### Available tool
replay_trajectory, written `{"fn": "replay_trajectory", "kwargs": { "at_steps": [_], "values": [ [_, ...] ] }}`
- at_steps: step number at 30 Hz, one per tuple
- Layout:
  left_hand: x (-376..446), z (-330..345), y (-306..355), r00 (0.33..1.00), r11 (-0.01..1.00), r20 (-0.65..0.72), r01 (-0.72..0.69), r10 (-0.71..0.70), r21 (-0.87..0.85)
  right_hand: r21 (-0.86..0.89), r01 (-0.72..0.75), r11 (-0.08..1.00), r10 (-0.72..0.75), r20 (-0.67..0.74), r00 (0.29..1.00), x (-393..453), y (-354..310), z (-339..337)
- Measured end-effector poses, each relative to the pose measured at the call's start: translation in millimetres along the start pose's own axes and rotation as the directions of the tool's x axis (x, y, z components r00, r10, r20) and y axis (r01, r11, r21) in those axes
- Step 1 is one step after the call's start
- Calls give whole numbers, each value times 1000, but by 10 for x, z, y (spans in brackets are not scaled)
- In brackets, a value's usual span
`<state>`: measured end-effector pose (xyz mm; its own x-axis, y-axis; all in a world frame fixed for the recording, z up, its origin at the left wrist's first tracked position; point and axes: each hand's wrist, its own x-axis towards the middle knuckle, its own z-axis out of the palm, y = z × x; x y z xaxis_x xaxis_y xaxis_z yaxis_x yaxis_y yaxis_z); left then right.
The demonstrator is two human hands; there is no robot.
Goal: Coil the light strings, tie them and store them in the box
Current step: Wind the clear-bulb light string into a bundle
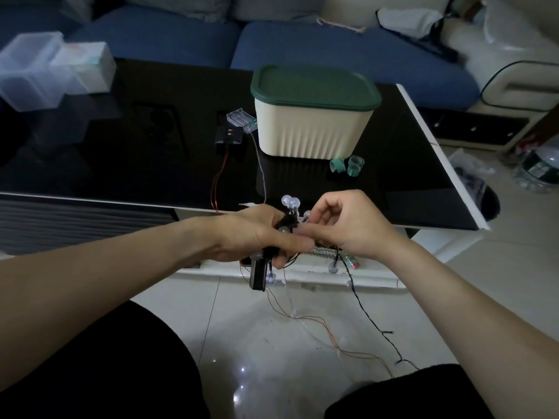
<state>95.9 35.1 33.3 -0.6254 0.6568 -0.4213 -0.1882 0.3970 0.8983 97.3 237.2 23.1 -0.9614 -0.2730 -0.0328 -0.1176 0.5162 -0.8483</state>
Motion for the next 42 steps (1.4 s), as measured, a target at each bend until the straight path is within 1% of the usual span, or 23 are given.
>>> {"fn": "replay_trajectory", "kwargs": {
  "at_steps": [2,4,6,7,10,13,18,22,24,27,29,31,33,35,37,40,42],
  "values": [
    [-24,27,-1,1000,997,-9,9,-8,76,33,2,999,-4,71,997,-3,9,-23],
    [-35,42,8,999,995,-31,10,-7,100,94,-31,995,13,186,983,-18,26,-67],
    [-17,15,-14,998,999,-61,-1,3,38,144,-123,982,79,280,957,-34,37,-99],
    [-2,-7,-29,997,1000,-82,-8,8,3,133,-162,978,116,299,947,-39,42,-104],
    [25,-40,-40,986,997,-165,-42,30,-69,7,-200,980,191,269,944,-25,57,-78],
    [37,-43,-14,972,987,-228,-86,54,-134,7,-202,979,195,229,954,-5,80,-57],
    [-1,-18,49,988,956,-152,-83,42,-280,60,-113,992,96,235,967,-1,25,73],
    [-18,-34,51,995,929,-101,-47,10,-368,15,-49,999,45,197,979,37,10,179],
    [-27,-69,32,998,916,-63,-21,-5,-401,16,-49,999,45,193,980,45,-15,182],
    [-35,-109,24,999,884,14,42,-40,-466,67,-54,996,41,188,981,26,-58,164],
    [-32,-136,6,999,849,11,34,-33,-527,109,-60,992,44,150,988,25,-77,159],
    [-26,-150,-8,1000,823,-9,13,-22,-568,178,-86,980,73,81,994,32,-63,154],
    [-18,-137,5,1000,812,-23,-2,-14,-584,226,-94,970,89,31,996,35,-47,142],
    [-19,-101,38,999,813,-38,-8,-18,-582,220,-73,973,70,21,997,22,-46,133],
    [-13,-100,26,998,822,-52,-14,-19,-569,216,-53,975,47,34,998,6,-54,126],
    [12,-122,-14,998,855,-64,-51,21,-515,202,-12,979,-2,68,998,-15,-62,107],
    [22,-115,-12,996,876,-94,-50,5,-480,181,6,984,-23,94,995,-34,-64,101]
  ]
}}
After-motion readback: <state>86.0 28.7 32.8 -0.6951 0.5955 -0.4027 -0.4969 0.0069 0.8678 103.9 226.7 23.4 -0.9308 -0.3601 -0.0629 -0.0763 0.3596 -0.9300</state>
